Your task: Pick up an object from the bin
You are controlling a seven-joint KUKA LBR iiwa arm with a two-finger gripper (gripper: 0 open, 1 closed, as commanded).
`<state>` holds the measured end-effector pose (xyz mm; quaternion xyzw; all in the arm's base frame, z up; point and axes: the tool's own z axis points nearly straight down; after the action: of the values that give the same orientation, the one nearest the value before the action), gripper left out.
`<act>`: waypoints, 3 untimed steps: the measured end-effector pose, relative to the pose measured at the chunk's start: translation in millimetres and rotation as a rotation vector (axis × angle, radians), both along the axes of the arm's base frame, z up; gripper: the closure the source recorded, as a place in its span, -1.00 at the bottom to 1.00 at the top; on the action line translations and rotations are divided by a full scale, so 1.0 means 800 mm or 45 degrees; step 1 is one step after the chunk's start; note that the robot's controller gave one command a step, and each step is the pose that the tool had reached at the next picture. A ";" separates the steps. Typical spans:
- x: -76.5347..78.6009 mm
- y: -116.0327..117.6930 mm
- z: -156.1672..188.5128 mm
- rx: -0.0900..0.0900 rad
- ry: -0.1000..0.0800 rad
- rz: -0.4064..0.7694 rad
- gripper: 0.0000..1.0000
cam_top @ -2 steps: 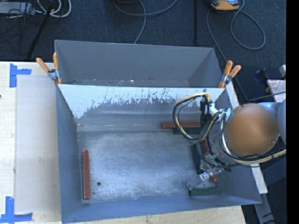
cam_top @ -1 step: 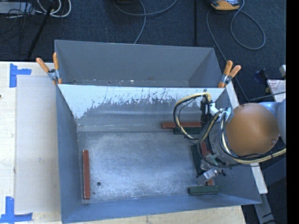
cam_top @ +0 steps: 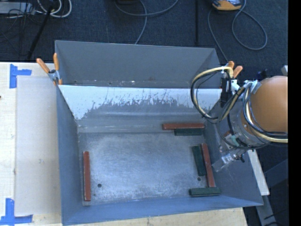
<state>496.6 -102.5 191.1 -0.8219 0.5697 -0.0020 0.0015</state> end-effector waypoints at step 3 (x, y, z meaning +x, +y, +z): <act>0.000 -0.027 -0.148 0.018 -0.008 0.256 -1.00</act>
Offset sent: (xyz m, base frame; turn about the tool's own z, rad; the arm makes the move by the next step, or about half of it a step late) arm -0.0060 0.0204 -0.0180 -0.0609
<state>496.9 -124.2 72.4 -0.8748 0.4844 -0.0003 0.0092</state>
